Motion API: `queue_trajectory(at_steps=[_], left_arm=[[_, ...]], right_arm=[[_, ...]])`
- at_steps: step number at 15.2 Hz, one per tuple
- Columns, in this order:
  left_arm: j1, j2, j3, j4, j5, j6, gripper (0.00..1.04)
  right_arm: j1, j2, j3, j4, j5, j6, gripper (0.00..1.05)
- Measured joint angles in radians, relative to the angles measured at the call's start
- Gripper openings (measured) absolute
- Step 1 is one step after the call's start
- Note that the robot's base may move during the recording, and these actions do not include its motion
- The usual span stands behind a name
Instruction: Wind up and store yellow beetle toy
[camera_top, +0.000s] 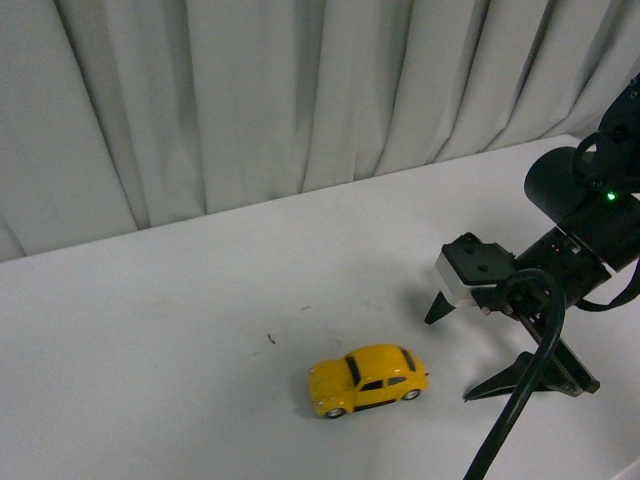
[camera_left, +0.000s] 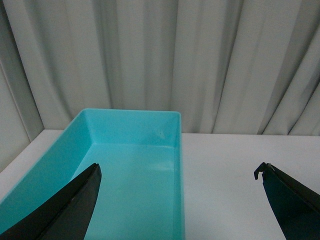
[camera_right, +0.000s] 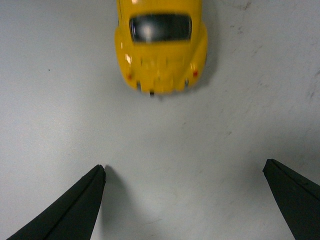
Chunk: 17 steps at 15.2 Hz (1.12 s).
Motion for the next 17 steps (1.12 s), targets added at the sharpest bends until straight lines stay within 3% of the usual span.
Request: queue_trajectory(at_steps=[17], left_arm=[[0.0, 0.0, 0.0, 0.0, 0.0, 0.0, 0.98]], right_arm=[[0.0, -0.003, -0.011, 0.047, -0.023, 0.009, 0.98]])
